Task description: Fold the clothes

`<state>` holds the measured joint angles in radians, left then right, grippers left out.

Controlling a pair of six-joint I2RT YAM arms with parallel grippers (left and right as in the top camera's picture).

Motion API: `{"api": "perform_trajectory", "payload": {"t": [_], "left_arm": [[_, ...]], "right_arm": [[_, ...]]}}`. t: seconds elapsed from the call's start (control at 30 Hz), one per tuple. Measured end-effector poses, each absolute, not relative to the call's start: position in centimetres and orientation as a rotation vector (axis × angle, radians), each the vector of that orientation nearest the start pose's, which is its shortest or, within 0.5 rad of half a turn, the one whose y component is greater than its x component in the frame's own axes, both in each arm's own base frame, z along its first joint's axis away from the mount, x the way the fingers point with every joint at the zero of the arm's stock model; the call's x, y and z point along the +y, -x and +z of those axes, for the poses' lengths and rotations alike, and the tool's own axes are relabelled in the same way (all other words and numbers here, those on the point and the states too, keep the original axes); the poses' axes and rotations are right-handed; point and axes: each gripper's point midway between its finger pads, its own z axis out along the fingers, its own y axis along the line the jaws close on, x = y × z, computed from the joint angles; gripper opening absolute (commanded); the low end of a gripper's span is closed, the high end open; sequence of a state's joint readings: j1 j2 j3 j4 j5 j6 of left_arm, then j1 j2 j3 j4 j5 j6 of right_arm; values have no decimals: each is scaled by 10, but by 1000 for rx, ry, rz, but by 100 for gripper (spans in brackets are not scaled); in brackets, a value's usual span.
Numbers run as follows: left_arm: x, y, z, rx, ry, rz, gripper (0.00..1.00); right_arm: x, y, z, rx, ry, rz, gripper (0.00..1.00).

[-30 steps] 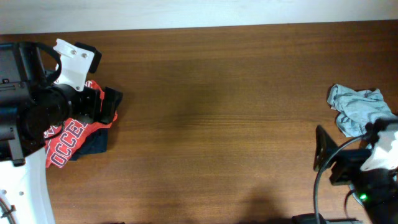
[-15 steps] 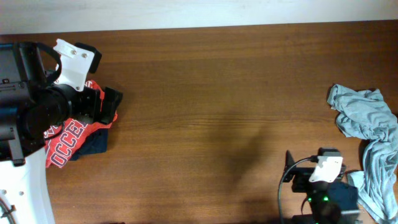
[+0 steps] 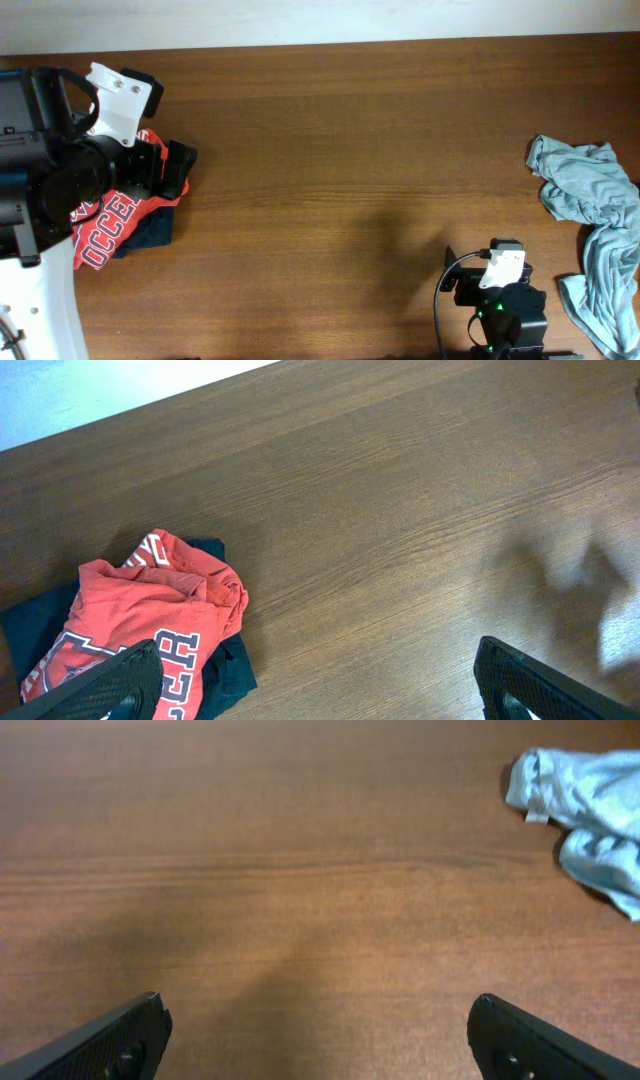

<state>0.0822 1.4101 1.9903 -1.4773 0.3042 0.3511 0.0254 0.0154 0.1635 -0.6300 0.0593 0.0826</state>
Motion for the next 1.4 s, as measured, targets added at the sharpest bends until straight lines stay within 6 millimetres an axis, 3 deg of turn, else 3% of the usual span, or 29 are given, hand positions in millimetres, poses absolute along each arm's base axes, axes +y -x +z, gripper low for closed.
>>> {"api": "perform_trajectory", "payload": {"t": [1.2,1.4], "left_arm": [[-27,-302,373,2376,-452,-178,99],[-25,-321,390,2223,-453,-126,99]], "right_arm": [[-5,-208,100,2047,-96,7,99],[-5,-208,100,2047,-95,7,99]]}}
